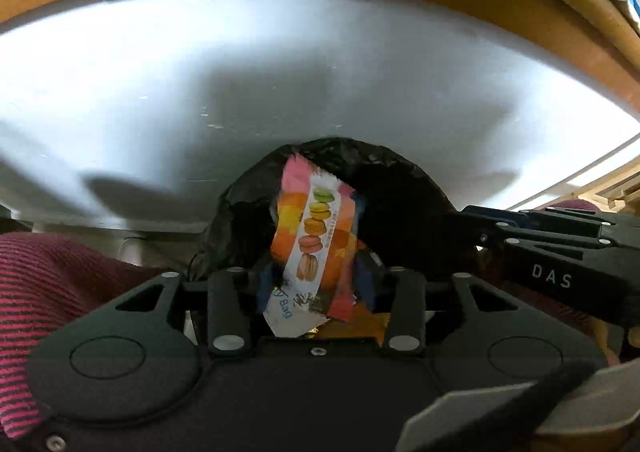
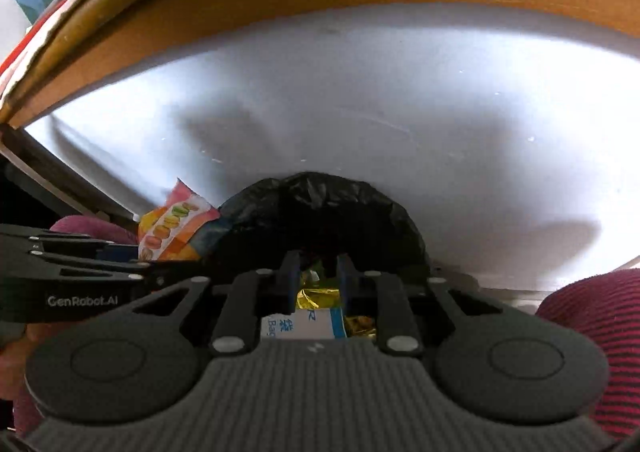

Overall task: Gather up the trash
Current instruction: 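Carry both held bags down into the trash bin and open both tools, then move both open tools back over the bed toward the green wrapper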

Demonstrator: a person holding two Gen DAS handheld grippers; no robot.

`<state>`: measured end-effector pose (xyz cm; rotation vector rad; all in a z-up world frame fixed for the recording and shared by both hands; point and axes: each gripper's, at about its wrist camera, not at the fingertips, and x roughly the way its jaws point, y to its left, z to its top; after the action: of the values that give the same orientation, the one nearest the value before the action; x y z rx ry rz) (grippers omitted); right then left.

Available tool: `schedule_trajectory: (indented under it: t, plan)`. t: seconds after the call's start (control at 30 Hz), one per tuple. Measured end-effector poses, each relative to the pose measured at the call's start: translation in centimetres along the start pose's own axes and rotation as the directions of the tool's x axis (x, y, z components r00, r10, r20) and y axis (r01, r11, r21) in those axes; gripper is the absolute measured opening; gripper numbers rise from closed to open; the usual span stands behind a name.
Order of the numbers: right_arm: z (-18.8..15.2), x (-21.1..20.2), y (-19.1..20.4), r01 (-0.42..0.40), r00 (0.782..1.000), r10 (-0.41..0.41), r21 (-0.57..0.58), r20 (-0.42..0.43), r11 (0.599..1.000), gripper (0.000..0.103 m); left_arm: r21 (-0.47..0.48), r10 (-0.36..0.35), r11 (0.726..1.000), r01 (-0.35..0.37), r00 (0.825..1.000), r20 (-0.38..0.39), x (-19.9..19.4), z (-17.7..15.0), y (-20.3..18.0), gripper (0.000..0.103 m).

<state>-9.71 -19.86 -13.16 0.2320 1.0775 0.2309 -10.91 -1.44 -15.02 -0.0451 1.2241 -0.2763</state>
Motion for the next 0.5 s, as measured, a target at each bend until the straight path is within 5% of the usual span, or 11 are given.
schedule_trajectory:
  t: [0.2, 0.5]
  plan:
    - [0.6, -0.8, -0.5, -0.006, 1.000, 0.006, 0.018, 0.022, 1.000, 0.031, 0.000, 0.026, 1.000, -0.026, 1.000, -0.005, -0.2, 0.3, -0.5, 0.050]
    - [1.0, -1.8, -0.7, -0.012, 0.999, 0.011, 0.033, 0.049, 0.999, 0.049, -0.009, 0.037, 0.999, -0.037, 0.999, 0.014, -1.1, 0.6, -0.2, 0.061]
